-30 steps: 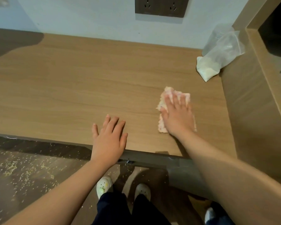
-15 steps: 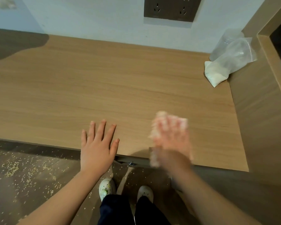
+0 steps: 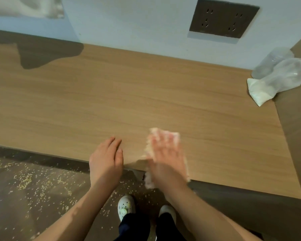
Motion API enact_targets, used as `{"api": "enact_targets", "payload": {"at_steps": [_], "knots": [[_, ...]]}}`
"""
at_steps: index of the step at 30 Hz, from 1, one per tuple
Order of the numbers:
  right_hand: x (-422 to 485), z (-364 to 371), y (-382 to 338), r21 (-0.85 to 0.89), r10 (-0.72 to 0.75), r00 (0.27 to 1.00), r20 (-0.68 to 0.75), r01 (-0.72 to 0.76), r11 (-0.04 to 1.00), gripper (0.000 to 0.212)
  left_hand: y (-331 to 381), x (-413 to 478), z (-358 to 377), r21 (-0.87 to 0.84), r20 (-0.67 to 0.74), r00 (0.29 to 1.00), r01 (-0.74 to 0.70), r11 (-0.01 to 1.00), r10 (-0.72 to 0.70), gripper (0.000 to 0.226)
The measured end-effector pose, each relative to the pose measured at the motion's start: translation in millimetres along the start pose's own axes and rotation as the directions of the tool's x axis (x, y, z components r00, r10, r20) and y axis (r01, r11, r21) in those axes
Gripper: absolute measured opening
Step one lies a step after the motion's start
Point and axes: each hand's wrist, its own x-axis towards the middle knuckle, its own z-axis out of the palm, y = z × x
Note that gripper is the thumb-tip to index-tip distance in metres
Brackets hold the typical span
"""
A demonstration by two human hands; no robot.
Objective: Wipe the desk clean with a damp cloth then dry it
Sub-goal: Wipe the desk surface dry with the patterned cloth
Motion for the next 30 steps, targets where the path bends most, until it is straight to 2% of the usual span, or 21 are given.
{"api": "enact_targets", "payload": {"at_steps": [2, 3, 5, 8, 11, 15, 17, 18, 20, 21, 22, 24, 26, 27, 28, 29, 30], "knots": [[3, 15, -43, 0.052, -0.099, 0.995, 0.032, 0.097, 0.994, 0.056, 6, 5, -17, -0.296, -0.009, 0.985, 0.163, 0.941, -0.173, 0.043], [5, 14, -60, 0.109, -0.117, 0.990, 0.083, 0.107, 0.988, 0.054, 7, 8, -22, -0.410, 0.027, 0.964, 0.253, 0.876, -0.266, 0.039], [11, 10, -75, 0.162, -0.160, 0.985, 0.062, 0.149, 0.976, 0.050, 5, 18, -33, -0.556, 0.159, 0.907, 0.409, 0.724, -0.390, 0.038], [17, 2, -81, 0.394, -0.071, 0.988, 0.139, 0.011, 0.919, 0.060, 7, 32, -40, -0.673, 0.382, 0.857, 0.514, 0.532, -0.345, 0.040], [24, -16, -83, 0.566, -0.065, 0.992, 0.107, -0.008, 0.824, 0.068, 29, 41, -45, -0.687, 0.564, 0.783, 0.620, 0.379, -0.261, 0.030], [43, -52, -78, 0.799, -0.007, 0.997, 0.078, -0.059, 0.598, 0.069, 52, 59, -65, -0.742, 0.532, 0.777, 0.619, 0.258, -0.335, 0.023], [60, -71, -72, 0.877, 0.104, 0.993, 0.059, -0.102, 0.470, 0.068, 60, 69, -85, -0.806, 0.512, 0.809, 0.569, 0.164, -0.290, 0.023], [70, -81, -69, 0.902, 0.155, 0.982, 0.111, -0.165, 0.398, 0.065, 65, 73, -97, -0.837, 0.488, 0.835, 0.530, 0.133, -0.253, 0.022], [89, -99, -68, 0.921, 0.147, 0.948, 0.283, -0.311, 0.233, 0.044, 71, 78, -119, -0.886, 0.433, 0.883, 0.455, 0.096, -0.182, 0.019], [97, -108, -69, 0.916, 0.094, 0.933, 0.348, -0.360, 0.180, 0.040, 73, 81, -128, -0.901, 0.402, 0.900, 0.422, 0.104, -0.170, 0.018], [103, -117, -73, 0.906, 0.046, 0.924, 0.381, -0.383, 0.180, 0.034, 72, 82, -137, -0.913, 0.359, 0.915, 0.385, 0.134, -0.185, 0.016], [113, -131, -85, 0.901, -0.025, 0.925, 0.379, -0.363, 0.238, 0.018, 64, 83, -152, -0.911, 0.220, 0.936, 0.297, 0.284, -0.273, 0.012], [124, -137, -107, 0.904, -0.051, 0.930, 0.365, -0.340, 0.258, 0.011, 45, 83, -165, -0.842, 0.048, 0.933, 0.231, 0.488, -0.358, 0.008], [131, -137, -120, 0.905, -0.052, 0.936, 0.348, -0.320, 0.281, 0.010, 34, 83, -173, -0.814, 0.003, 0.921, 0.229, 0.534, -0.390, 0.010], [137, -138, -135, 0.904, -0.057, 0.943, 0.328, -0.295, 0.309, 0.010, 22, 82, -180, -0.814, -0.009, 0.906, 0.238, 0.529, -0.423, 0.013], [141, -139, -152, 0.902, -0.070, 0.948, 0.310, -0.270, 0.336, 0.010, 10, 81, -189, -0.854, 0.021, 0.895, 0.248, 0.457, -0.446, 0.017], [146, -139, -169, 0.900, -0.086, 0.951, 0.299, -0.251, 0.356, 0.012, -1, 80, -199, -0.906, 0.089, 0.886, 0.262, 0.333, -0.455, 0.020]]}}
